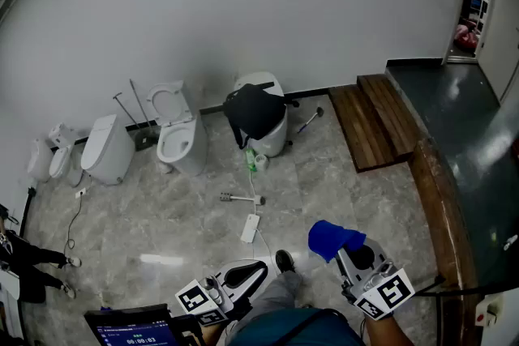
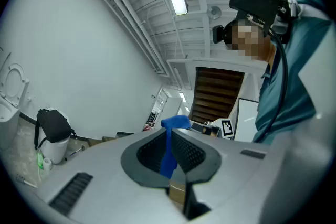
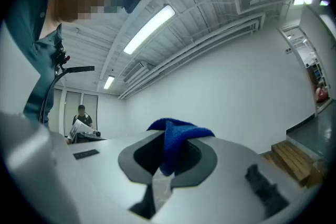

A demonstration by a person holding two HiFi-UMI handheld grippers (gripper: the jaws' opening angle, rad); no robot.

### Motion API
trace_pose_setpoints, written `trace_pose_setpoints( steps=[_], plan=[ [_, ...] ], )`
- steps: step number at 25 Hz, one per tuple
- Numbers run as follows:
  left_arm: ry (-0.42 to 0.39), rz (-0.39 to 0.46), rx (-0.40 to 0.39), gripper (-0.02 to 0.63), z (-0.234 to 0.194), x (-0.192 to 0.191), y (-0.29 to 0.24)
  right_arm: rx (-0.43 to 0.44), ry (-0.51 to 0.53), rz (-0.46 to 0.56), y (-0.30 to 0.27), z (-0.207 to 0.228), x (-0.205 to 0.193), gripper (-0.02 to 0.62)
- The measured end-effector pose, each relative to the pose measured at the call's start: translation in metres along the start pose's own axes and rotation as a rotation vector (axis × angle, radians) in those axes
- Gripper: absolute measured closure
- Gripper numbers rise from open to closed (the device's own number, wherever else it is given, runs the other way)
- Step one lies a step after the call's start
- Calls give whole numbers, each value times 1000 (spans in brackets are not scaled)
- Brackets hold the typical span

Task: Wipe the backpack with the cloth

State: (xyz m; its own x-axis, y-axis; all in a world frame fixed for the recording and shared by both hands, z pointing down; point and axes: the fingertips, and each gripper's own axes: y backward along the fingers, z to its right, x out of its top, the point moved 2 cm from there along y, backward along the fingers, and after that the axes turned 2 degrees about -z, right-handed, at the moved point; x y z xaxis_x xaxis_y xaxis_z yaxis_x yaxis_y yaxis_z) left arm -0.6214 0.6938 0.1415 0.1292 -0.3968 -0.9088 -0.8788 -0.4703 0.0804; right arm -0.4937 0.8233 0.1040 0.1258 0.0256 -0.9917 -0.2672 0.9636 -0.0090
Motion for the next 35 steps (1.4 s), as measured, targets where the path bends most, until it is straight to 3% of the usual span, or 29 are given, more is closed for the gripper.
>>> trace_pose_setpoints(
  steps=[6, 10, 16, 19, 25, 31, 35],
  plan=[
    [1, -13, -45, 588, -103, 17, -60, -9, -24, 7, -81, 70, -9, 575],
    [-38, -4, -98, 601, -179, 53, -102, 7, -71, -34, -158, 116, -14, 575],
    [-63, -5, -106, 601, -292, 97, -132, 49, -98, -71, -284, 174, -19, 575],
    [-81, 1, -92, 601, -329, 120, -138, 74, -146, -112, -337, 198, -31, 575],
    [-52, 46, 44, 601, -411, 136, -141, 148, -160, -276, -445, 256, -100, 575],
    [-20, 3, 218, 601, -509, 152, -150, 241, -348, -408, -557, 316, -181, 575],
    [43, -9, 333, 601, -592, 174, -170, 267, -394, -510, -641, 374, -244, 575]
  ],
)
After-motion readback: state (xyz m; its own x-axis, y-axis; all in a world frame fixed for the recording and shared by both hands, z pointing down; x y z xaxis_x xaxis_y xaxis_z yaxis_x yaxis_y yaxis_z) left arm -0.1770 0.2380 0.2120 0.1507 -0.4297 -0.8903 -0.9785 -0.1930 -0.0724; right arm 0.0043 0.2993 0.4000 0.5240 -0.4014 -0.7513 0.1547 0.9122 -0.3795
